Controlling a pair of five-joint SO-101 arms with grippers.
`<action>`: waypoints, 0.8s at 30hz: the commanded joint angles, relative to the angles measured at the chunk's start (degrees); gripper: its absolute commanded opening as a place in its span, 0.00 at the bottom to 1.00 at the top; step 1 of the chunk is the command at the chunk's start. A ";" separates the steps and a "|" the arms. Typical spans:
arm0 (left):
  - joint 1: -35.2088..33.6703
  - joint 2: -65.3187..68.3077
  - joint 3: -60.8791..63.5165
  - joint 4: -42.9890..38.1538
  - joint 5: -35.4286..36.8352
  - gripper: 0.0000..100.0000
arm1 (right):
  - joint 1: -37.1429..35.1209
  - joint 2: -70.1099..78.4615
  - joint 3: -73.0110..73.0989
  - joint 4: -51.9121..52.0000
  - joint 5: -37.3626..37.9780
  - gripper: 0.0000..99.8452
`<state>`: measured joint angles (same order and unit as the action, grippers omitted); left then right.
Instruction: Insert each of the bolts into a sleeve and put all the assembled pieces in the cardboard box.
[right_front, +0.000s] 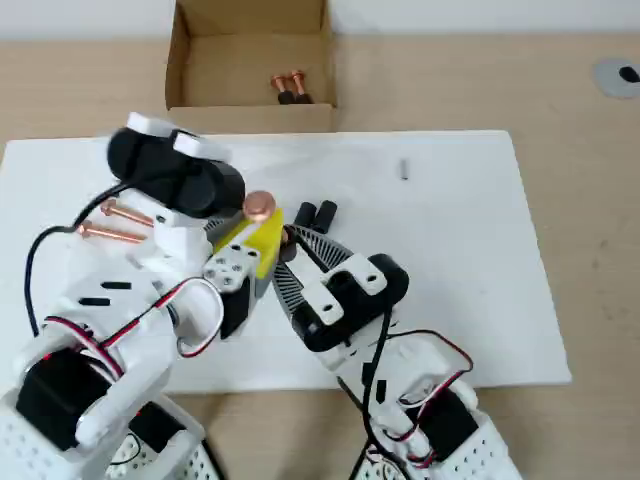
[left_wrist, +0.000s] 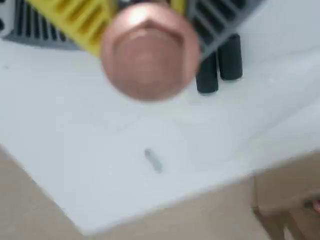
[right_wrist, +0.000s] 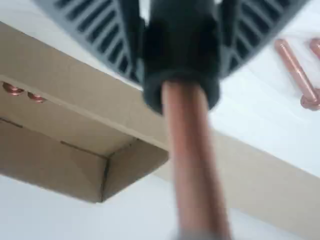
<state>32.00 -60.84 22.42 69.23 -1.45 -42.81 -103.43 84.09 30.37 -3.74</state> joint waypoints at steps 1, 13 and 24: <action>0.70 0.13 0.79 0.09 0.26 0.00 | 0.75 -8.40 -0.48 -1.49 0.26 0.01; 5.19 0.13 1.05 0.00 0.00 0.02 | 0.75 -8.40 -0.57 -1.49 0.26 0.01; 5.36 0.48 -4.84 13.19 0.26 0.11 | 0.75 -8.40 -0.31 -1.49 0.26 0.01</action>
<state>36.66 -60.40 21.80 79.69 -1.54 -42.73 -103.43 84.18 30.46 -3.74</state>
